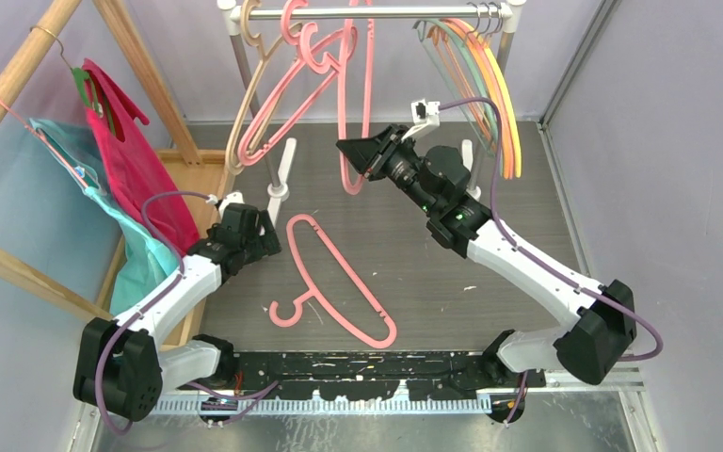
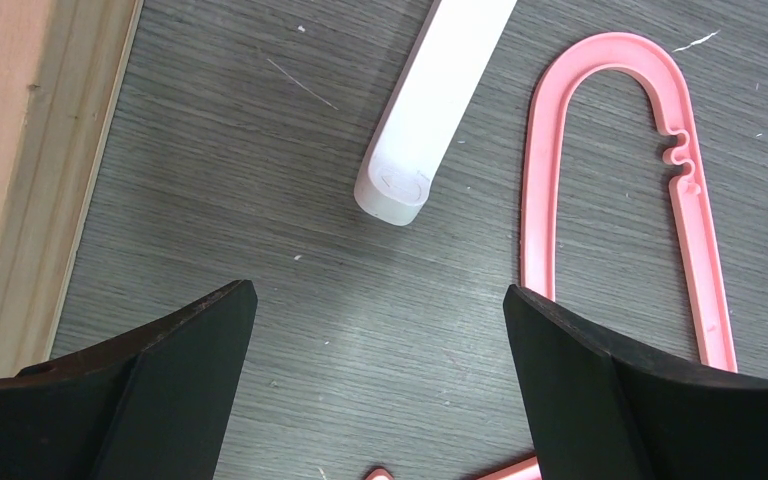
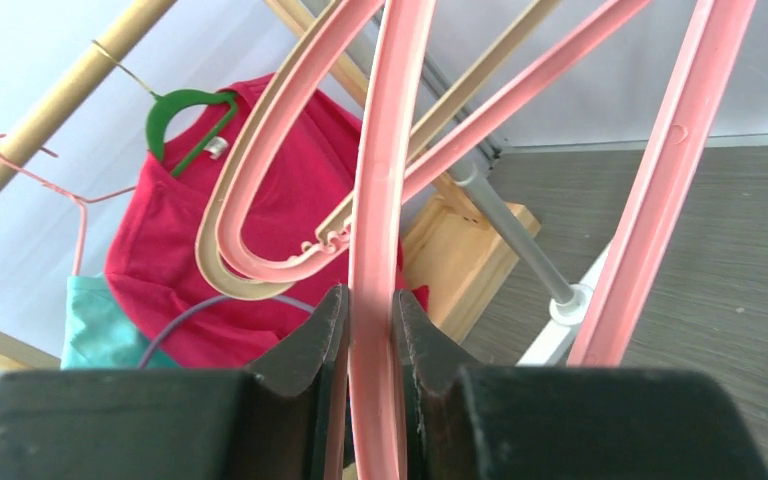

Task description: Organize the hangers

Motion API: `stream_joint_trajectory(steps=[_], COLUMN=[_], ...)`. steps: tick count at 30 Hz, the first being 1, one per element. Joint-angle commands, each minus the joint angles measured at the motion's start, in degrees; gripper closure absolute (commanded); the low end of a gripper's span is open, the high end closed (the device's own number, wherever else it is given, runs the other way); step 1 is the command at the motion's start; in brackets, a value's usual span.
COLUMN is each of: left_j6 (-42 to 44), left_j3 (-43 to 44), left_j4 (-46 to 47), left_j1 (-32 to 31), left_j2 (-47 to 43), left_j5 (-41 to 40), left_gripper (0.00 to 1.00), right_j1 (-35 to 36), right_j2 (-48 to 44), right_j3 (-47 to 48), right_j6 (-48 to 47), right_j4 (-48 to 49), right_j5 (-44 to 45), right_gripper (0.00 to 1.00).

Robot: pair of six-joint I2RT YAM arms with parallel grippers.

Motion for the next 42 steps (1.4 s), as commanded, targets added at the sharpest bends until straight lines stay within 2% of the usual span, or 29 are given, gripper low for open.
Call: stream_joint_trajectory(steps=[1, 21, 34, 42], left_j6=[1.18, 1.80, 1.57, 1.28], left_j3=[0.17, 0.40, 0.30, 0.49], left_j4=[2.43, 2.29, 3.00, 3.54], left_j1=[0.33, 0.35, 0.36, 0.30], left_j2=[-0.27, -0.50, 0.49, 1.53], left_j5=[-0.36, -0.97, -0.79, -0.66], left_gripper=[0.02, 0.02, 0.02, 0.02], right_j1=[-1.12, -4.69, -4.56, -0.90], right_j2=[0.75, 12.85, 20.49, 25.95], right_j3=[4.87, 11.45, 18.13, 26.84], right_j6=[3.47, 11.58, 12.90, 8.02], right_j4=[8.75, 10.64, 5.70, -2.58], right_j5=[-5.05, -4.35, -9.94, -10.38], right_gripper=[0.99, 0.99, 0.99, 0.99])
